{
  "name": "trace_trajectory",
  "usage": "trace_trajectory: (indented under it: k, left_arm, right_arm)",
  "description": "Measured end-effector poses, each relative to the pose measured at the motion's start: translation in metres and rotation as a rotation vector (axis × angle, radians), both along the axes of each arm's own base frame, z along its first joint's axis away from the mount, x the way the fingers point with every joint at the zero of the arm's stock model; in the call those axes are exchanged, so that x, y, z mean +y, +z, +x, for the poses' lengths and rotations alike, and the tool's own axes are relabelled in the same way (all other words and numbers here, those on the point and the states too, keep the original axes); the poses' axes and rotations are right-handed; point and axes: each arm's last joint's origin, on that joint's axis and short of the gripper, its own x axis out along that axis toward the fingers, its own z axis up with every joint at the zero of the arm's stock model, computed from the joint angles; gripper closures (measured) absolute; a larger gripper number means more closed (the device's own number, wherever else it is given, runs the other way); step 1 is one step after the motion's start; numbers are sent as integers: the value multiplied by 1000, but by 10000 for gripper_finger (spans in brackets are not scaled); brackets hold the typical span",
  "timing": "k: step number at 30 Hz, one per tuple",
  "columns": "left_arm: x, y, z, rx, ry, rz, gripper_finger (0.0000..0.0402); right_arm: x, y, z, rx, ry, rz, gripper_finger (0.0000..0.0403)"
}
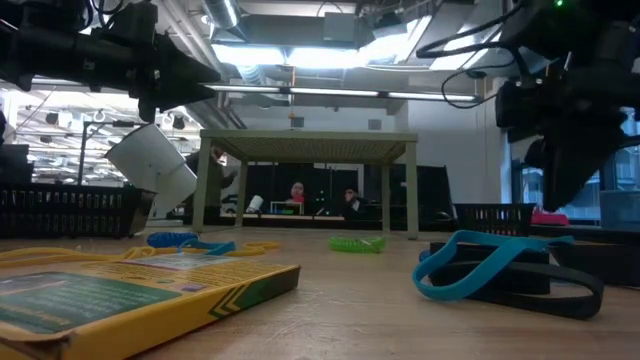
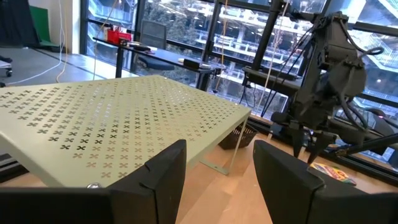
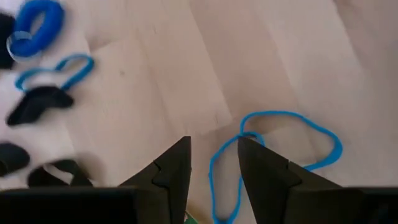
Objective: Pick & Place Office Desk Supplies
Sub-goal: Put the blue rubber band into the bottom left black bin
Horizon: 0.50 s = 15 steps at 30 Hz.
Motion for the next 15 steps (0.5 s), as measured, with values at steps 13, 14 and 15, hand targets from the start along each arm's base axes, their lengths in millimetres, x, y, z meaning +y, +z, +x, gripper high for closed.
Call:
trace_trajectory:
  k: [13,14,15]
  left_arm:
    - [0,0,0,0,0,0,219]
    - [0,0,0,0,0,0,219]
    - [0,0,0,0,0,0,219]
  right_arm:
    - [-10,-36,23,130,-457,77,269]
    - [-11,-37,23,136,-487,84,269]
    - [-11,-38,23,140,-504,88,269]
